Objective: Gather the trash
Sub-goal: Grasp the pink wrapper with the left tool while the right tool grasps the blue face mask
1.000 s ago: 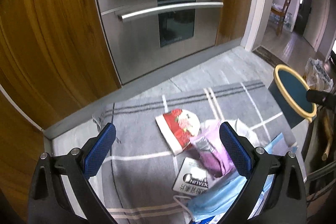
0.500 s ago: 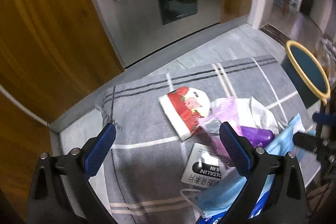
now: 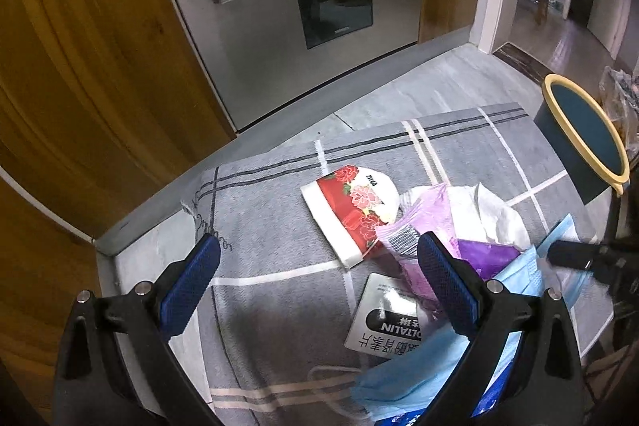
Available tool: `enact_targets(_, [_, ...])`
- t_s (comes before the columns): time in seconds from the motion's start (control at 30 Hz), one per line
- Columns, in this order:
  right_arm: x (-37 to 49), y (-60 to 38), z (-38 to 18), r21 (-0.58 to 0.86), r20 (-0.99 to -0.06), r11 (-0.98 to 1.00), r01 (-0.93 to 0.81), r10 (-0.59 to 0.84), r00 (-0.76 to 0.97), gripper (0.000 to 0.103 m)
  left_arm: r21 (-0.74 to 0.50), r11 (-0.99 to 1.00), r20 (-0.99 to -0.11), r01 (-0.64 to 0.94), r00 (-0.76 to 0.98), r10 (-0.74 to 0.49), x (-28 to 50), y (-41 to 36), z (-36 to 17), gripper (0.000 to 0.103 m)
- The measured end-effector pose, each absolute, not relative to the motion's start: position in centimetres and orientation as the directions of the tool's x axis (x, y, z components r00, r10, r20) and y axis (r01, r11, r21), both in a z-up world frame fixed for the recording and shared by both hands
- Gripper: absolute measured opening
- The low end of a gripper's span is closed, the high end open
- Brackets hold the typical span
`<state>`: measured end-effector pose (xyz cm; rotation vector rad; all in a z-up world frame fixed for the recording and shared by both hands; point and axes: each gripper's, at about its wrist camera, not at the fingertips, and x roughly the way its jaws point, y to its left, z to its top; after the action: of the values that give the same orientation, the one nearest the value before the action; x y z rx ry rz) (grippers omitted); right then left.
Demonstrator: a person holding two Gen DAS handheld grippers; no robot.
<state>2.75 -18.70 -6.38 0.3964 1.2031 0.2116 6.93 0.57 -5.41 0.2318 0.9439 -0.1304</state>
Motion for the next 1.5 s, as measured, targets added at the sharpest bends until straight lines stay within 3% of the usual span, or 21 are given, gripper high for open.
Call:
enact_targets(0.13, [2.9, -19.4, -4.7, 0.441, -0.827, 0.897, 0.032, 0.392, 0.403, 0.001, 0.143, 0.965, -0.814, 0.221, 0.581, -0.012, 6.9, 0.3, -5.4, 0.097])
enact_targets(0.23, [3.1, -18.4, -5.5, 0.403, -0.857, 0.915, -0.001, 0.378, 0.349, 0.002, 0.152, 0.964, -0.814, 0.220, 0.581, -0.004, 6.9, 0.3, -5.5, 0.097])
enact_targets(0.3, [3.2, -17.4, -6.3, 0.344, -0.887, 0.939, -0.030, 0.335, 0.318, 0.020, 0.147, 0.966, -0.817, 0.213, 0.577, -0.003, 7.0, 0.4, -5.5, 0.097])
enact_targets(0.37, [3.3, -17.2, -6.8, 0.307, -0.900, 0.951, -0.040, 0.303, 0.314, 0.032, 0.142, 0.967, -0.818, 0.211, 0.576, -0.006, 6.9, 0.4, -5.5, 0.097])
enact_targets(0.57, [4.5, -16.6, -8.3, 0.276, -0.916, 0.961, -0.030, 0.272, 0.296, 0.044, 0.151, 0.964, -0.815, 0.220, 0.579, -0.004, 6.8, 0.5, -5.5, 0.097])
enact_targets(0.67, [4.8, -16.2, -9.2, 0.333, -0.906, 0.942, -0.029, 0.328, 0.266, 0.043, 0.148, 0.965, -0.816, 0.215, 0.578, -0.003, 6.9, 0.7, -5.5, 0.097])
enact_targets(0.77, [5.0, -15.9, -9.7, 0.416, -0.881, 0.908, -0.041, 0.414, 0.227, 0.004, 0.138, 0.969, -0.817, 0.206, 0.576, -0.006, 7.1, 1.0, -5.6, 0.097])
enact_targets(1.07, [4.5, -17.3, -6.2, 0.440, -0.847, 0.896, -0.051, 0.433, 0.307, 0.002, 0.093, 0.979, -0.821, 0.181, 0.571, -0.028, 7.7, 1.2, -5.5, 0.097])
enact_targets(1.37, [3.6, -21.7, 0.0, 0.308, -0.834, 0.951, -0.026, 0.283, 0.474, 0.002, 0.028, 0.979, -0.842, 0.204, 0.532, -0.087, 7.9, -0.6, -6.4, 0.097])
enact_targets(1.47, [2.8, -23.8, 2.9, 0.288, -0.794, 0.957, -0.020, 0.250, 0.555, 0.002, 0.011, 0.980, -0.855, 0.200, 0.509, -0.094, 8.3, -1.3, -7.1, 0.093])
enact_targets(1.5, [2.6, -24.4, 3.4, 0.281, -0.784, 0.960, -0.015, 0.238, 0.573, 0.002, 0.009, 0.980, -0.861, 0.201, 0.500, -0.095, 8.4, -1.5, -7.4, 0.088])
